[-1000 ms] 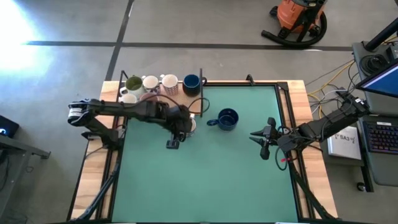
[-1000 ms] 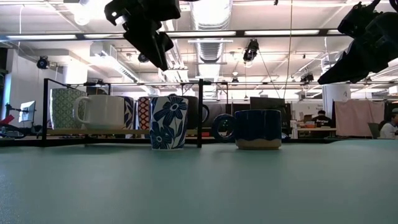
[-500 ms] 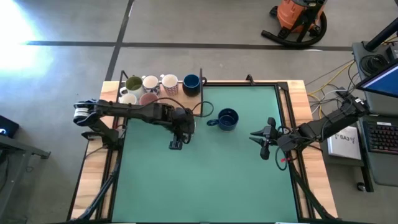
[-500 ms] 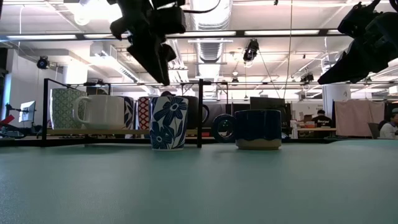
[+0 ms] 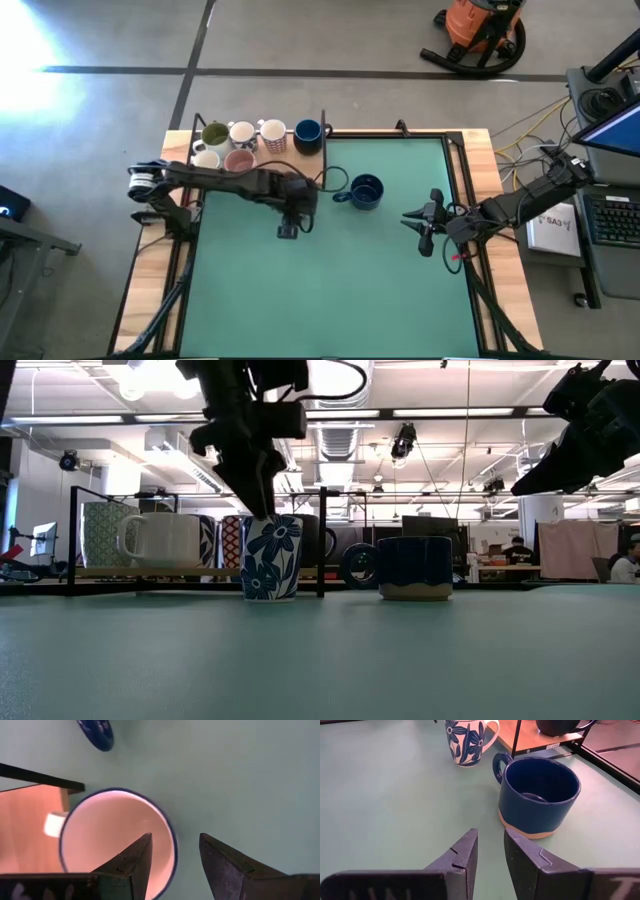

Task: Place coffee mugs
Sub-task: Put the blue patterned mug on the shelf

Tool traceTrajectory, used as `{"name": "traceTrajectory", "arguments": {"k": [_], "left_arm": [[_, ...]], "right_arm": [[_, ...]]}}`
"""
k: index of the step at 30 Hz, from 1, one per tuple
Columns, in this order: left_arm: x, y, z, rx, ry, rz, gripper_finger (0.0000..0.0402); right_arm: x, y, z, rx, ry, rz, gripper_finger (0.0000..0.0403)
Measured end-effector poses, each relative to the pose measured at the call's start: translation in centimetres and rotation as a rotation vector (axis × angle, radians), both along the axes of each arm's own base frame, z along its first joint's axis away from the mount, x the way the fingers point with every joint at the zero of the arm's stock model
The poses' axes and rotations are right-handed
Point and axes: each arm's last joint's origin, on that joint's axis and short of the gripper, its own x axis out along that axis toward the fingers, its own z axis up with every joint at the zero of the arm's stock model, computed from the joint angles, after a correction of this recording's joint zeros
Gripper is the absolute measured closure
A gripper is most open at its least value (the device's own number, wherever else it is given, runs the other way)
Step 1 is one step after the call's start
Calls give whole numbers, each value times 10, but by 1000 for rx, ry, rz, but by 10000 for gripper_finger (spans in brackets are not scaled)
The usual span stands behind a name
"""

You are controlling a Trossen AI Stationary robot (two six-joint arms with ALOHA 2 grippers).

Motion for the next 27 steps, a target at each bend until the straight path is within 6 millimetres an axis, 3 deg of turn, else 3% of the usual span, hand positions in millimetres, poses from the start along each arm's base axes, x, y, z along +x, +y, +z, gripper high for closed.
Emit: {"name": "traceTrajectory", "arguments": {"k": [8,17,23,27], "left_arm": [[6,1,-9,0,20,-2,266],[6,2,-9,-24,17,-11,391],[8,3,-8,-50,-10,59,395],[10,7,-3,-97,-35,206,396]], "right_arm": [[0,0,0,0,0,0,316],[0,0,0,0,0,0,316],[0,0,0,0,0,0,316],[0,0,0,0,0,0,316]]}}
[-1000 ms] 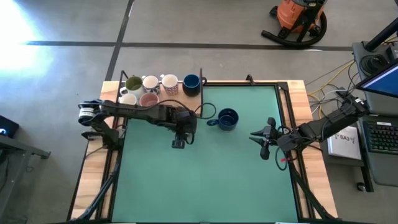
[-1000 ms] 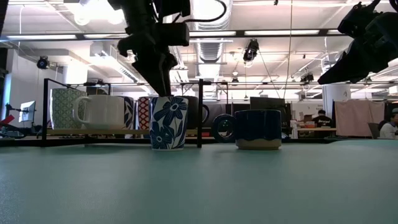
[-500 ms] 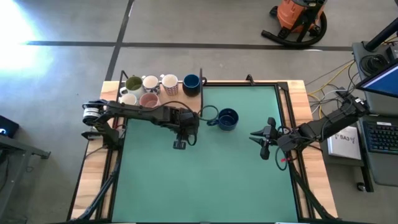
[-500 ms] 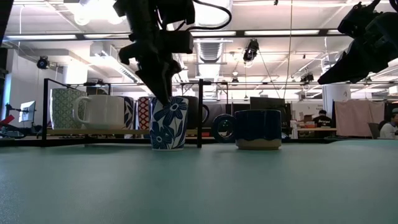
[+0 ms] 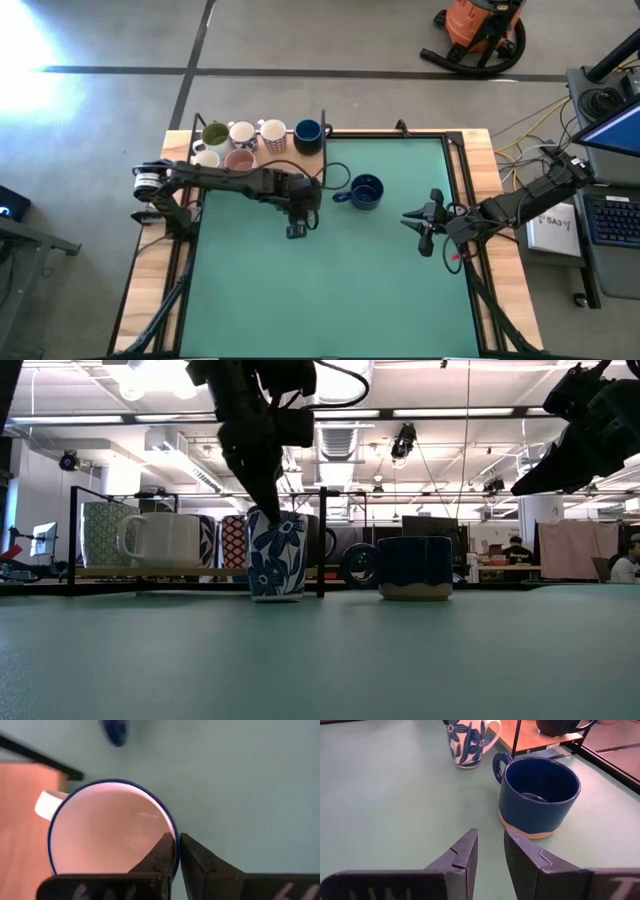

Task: Place coffee mugs
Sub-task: Put the blue patterned mug on the shelf

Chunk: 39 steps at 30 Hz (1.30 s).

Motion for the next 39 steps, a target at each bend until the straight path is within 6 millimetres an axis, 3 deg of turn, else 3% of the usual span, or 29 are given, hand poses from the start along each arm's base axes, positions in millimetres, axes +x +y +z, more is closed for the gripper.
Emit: {"name": "traceTrajectory", "arguments": {"k": [6,17,25,39], "left_arm": [[-1,2,11,4,16,55,397],[-17,14,29,124,105,-92,398],[-39,40,50,153,90,-84,398],[-60,89,48,141,116,-130,399]], "right_arm": [[0,0,0,0,0,0,316],[0,0,0,0,0,0,316],[0,0,0,0,0,0,316],[0,0,0,0,0,-1,316]]}}
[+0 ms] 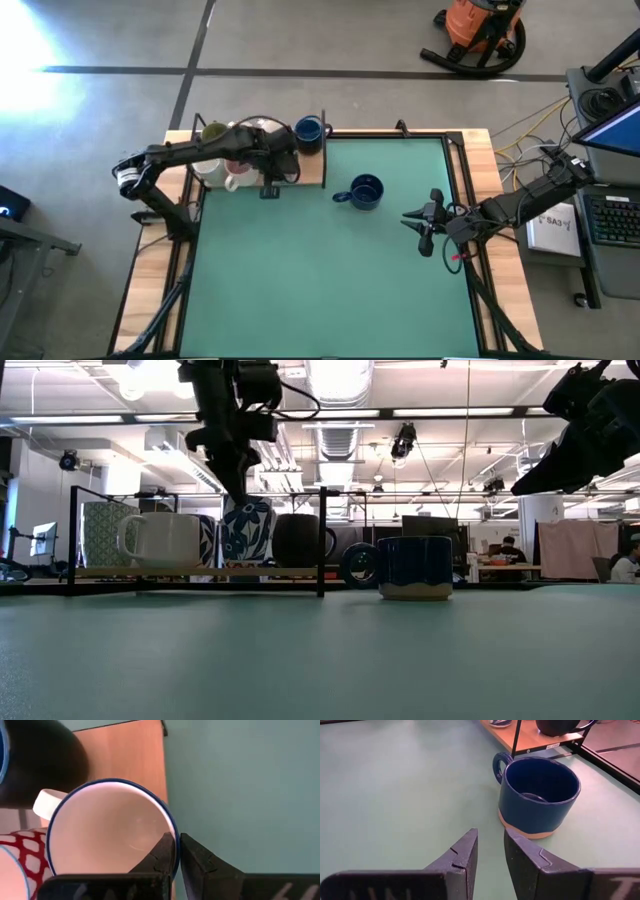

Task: Place coffee mugs
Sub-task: Put the blue patterned mug on the shelf

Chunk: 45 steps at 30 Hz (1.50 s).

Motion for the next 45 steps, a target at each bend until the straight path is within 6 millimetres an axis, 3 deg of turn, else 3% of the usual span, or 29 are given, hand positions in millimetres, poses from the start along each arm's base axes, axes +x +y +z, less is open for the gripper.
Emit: {"name": "traceTrajectory", "arguments": {"k": [7,26,32,45], "left_arm": [[-9,14,-8,-63,-13,3,399],[-58,11,-11,19,-22,-155,390],[-63,20,-11,26,-23,-246,389],[-63,32,-11,40,-61,-255,388]], "right_arm": [[0,0,0,0,0,0,316],[0,0,0,0,0,0,316],[0,0,0,1,0,1,316],[0,0,0,0,0,0,316]]}}
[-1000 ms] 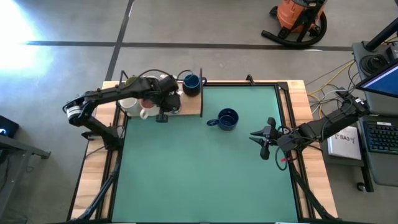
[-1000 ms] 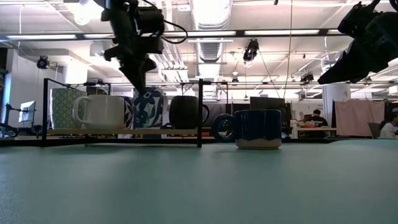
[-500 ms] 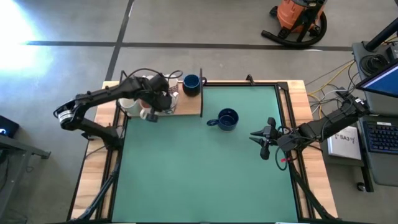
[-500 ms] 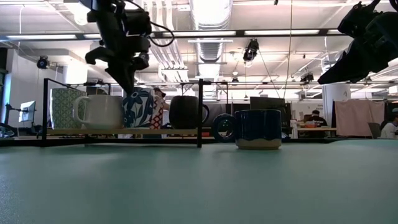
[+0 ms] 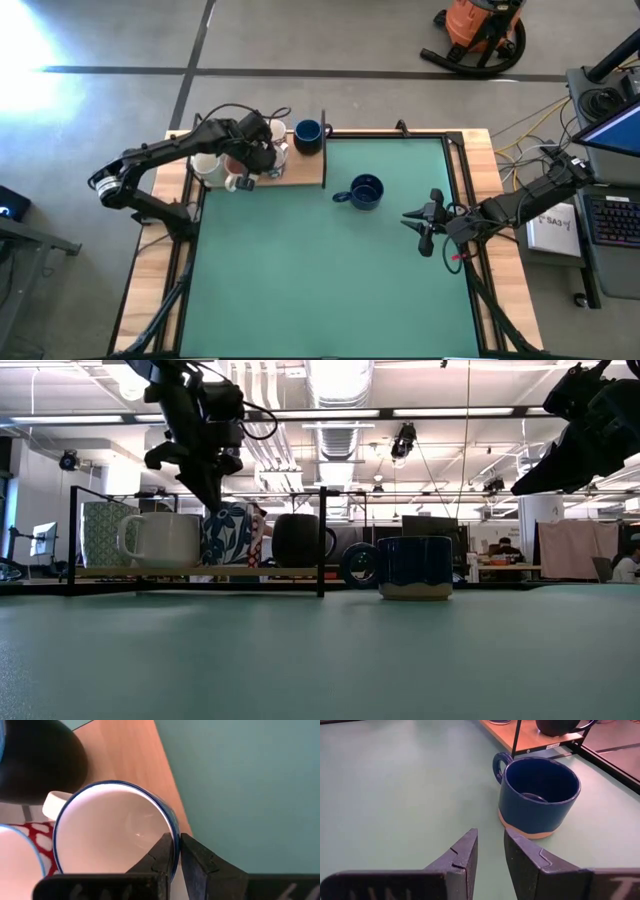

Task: Place coffee mugs
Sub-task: Put the blue patterned mug on the shelf

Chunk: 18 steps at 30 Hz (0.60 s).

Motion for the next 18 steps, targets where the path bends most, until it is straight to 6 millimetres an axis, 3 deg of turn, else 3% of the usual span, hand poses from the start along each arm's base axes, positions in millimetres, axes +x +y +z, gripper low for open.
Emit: {"name": "traceTrajectory", "arguments": {"k": [18], "left_arm": [[0,-1,0,-57,-26,29,379]], "right_arm": [[0,0,0,0,0,0,316]]}}
